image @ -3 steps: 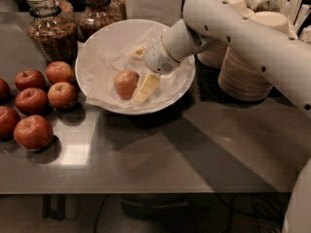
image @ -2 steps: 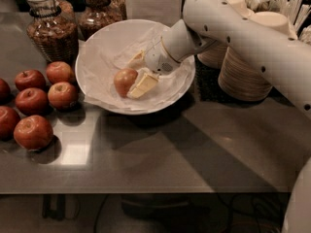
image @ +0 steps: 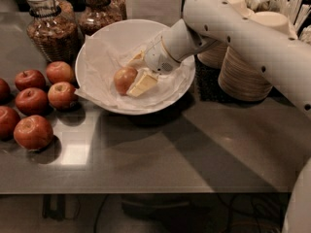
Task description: Pick apple from white bowl
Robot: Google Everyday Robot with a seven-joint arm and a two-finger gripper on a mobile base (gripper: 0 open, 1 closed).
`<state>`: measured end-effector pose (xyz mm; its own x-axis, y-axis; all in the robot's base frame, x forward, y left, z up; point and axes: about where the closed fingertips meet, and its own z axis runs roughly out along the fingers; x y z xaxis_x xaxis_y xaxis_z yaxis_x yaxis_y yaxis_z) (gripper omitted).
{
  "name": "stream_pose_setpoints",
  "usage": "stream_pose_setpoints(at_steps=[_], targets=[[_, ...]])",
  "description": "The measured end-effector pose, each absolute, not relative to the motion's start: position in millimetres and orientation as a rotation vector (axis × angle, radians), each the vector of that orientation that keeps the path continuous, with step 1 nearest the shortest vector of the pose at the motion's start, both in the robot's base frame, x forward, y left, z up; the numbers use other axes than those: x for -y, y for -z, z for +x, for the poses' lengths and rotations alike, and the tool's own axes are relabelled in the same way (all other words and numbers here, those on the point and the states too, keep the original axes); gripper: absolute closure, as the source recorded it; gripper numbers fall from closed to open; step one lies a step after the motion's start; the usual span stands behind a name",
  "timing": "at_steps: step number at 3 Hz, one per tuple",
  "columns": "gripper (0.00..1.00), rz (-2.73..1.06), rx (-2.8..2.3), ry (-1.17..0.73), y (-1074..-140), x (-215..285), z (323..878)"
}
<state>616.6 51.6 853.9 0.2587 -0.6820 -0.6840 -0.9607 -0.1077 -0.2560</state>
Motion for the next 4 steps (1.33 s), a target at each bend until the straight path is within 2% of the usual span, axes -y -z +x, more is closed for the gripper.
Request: stream_pose_setpoints(at_steps=[1,4], targets=[[1.0,-1.848,-1.493,-0.546,-849,-47,613],[1.0,-1.791,-1.27,-0.508,-914,-13,572]])
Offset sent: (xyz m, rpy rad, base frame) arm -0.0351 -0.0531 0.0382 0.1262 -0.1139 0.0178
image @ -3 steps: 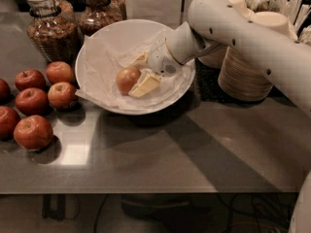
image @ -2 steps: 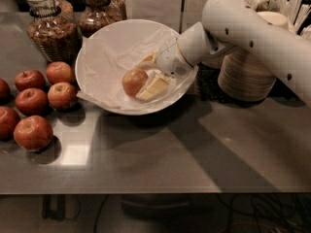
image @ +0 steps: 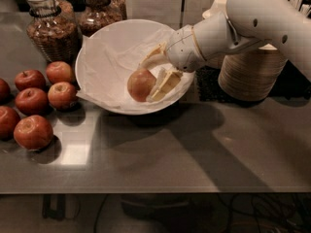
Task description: Pick apple from white bowl
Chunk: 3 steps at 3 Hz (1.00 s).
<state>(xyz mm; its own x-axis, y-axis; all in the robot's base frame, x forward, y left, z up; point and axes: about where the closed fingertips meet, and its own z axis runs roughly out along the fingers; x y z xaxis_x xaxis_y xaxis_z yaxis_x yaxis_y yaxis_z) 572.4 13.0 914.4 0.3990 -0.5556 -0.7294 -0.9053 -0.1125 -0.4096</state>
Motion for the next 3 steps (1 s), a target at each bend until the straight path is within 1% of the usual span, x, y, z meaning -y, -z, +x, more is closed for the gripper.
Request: stream_pose_setpoints(at_steps=[2,3], targets=[[1.0,-1.895,-1.157,-0.384,-1014,-40,569],[1.0,-1.885,-1.082,-0.365,-1050,-58,571]])
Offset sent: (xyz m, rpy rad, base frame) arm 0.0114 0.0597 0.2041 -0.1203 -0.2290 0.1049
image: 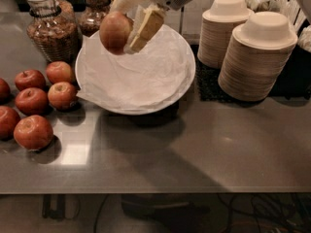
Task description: Pick apple from white bowl
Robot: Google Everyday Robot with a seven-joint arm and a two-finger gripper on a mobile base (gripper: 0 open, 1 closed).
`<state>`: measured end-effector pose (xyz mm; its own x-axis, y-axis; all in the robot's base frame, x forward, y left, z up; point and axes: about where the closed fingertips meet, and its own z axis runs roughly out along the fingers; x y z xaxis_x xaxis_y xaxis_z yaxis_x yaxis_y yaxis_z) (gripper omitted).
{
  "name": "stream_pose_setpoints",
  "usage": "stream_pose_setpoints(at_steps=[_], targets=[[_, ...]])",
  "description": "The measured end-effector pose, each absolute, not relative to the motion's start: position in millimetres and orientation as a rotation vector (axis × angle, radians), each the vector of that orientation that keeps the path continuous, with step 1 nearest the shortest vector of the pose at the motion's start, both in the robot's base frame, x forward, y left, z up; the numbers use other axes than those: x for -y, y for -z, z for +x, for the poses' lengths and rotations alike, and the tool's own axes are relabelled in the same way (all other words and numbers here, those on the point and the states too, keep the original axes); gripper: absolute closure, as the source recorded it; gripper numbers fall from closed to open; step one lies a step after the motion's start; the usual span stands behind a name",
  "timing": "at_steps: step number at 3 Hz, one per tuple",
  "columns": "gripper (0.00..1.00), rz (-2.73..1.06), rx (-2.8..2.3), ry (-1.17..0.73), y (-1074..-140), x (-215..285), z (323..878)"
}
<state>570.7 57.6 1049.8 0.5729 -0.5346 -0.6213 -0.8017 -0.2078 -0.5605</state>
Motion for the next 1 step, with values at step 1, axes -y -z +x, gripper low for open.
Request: stream_pose_setpoints(at_steps=[1], targets=[[1.0,-1.885,-1.082,-0.365,-1049.8,-57.6,570.7]])
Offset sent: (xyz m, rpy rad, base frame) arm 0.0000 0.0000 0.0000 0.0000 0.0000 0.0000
